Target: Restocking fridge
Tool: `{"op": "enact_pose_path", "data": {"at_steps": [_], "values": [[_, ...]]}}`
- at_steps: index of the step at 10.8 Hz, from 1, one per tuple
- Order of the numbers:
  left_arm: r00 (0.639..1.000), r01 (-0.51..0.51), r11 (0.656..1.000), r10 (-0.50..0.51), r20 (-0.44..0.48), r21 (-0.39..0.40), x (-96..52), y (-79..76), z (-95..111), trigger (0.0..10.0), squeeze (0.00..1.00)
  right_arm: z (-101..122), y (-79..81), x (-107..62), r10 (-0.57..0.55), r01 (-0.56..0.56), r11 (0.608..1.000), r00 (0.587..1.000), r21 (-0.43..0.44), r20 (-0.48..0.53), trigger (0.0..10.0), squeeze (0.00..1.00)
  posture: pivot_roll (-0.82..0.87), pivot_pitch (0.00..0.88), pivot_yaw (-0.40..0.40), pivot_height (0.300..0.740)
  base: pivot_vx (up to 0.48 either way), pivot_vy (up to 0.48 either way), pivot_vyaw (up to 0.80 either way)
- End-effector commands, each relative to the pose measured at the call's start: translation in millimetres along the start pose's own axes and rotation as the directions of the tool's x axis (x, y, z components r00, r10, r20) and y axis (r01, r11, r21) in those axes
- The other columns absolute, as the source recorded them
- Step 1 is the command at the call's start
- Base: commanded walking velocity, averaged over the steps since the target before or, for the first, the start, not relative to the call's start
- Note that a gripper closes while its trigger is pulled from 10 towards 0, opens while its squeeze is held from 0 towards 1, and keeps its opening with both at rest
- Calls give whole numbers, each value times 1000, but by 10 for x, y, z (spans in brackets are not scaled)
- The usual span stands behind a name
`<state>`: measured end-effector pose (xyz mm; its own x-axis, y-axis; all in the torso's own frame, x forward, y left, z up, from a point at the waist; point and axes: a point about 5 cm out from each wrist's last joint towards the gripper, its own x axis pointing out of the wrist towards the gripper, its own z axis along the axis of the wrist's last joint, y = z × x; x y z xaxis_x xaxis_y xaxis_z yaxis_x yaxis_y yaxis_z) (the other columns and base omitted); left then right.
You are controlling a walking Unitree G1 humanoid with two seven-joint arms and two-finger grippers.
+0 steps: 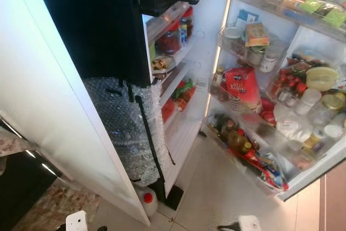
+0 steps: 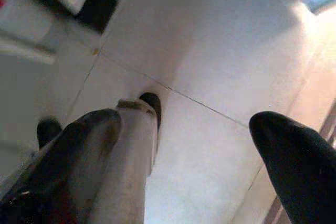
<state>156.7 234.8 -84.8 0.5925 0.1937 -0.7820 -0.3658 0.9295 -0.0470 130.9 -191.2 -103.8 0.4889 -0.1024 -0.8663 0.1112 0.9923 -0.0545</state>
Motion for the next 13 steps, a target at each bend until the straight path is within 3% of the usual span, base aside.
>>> {"op": "enact_pose_path", "data": {"at_steps": [1, 2, 3, 5, 6, 7, 8, 9, 10, 11, 13], "values": [[1000, -17, 1000, 17, -14, -3, -11, 58, -27, 10000, 0, -47, -8, -14, -34, 34, 997, 999, 71, 6, 10000, 0, -39, 15, 40, 740, 0, 0, 0], [1000, -17, 1000, 17, -6, -2, -7, 65, 0, 10000, 0, 4, -24, -18, -71, 65, 994, 995, 84, 64, 10000, 0, -51, 22, 41, 740, 0, 0, 0], [1000, -13, 1000, 13, 1, -5, -4, 54, 10, 10000, 0, 79, -23, -24, -66, 61, 997, 989, 38, 136, 10000, 0, -50, 22, 42, 740, 0, 0, 0], [1000, -8, 1000, 8, 9, 0, 0, 30, 22, 10000, 0, 199, 3, -45, -27, 20, 999, 966, 28, 258, 10000, 0, -52, 25, 43, 740, 0, 0, 0], [1000, -8, 1000, 8, 11, 0, 0, 28, 24, 10000, 0, 1049, -141, -200, -21, 115, 989, 735, -94, 677, 10000, 0, -52, 26, 41, 740, 0, 0, 0], [1000, -8, 1000, 8, 11, 0, 0, 27, 23, 10000, 0, 1302, -93, -334, 38, 141, 978, 596, -152, 802, 10000, 0, -52, 29, 40, 740, 0, 0, 0], [1000, -9, 1000, 9, 11, 1, -2, 31, 18, 10000, 0, 1414, -4, -431, 71, 119, 981, 515, -153, 854, 10000, 0, -51, 31, 37, 740, 0, 0, 0], [1000, -10, 1000, 10, 10, -2, -5, 38, 9, 10000, 0, 1541, -63, -489, 34, 66, 995, 467, -73, 884, 10000, 0, -61, 35, 36, 740, 0, 0, 0], [1000, -11, 1000, 11, 4, -2, -9, 45, -6, 10000, 0, 1574, -46, -554, 50, 83, 992, 422, -94, 905, 10000, 0, -63, 35, 35, 740, 0, 0, 0], [1000, -13, 1000, 13, -2, -4, -13, 45, -25, 10000, 0, 1427, 1, -541, 76, 62, 991, 464, -118, 883, 10000, 0, -59, 31, 27, 740, 0, 0, 0], [1000, -12, 1000, 12, -10, -3, -15, 23, -51, 10000, 0, 1087, -196, -429, -82, 113, 993, 607, 16, 790, 10000, 0, -79, 36, 19, 740, 0, 0, 0]]}}
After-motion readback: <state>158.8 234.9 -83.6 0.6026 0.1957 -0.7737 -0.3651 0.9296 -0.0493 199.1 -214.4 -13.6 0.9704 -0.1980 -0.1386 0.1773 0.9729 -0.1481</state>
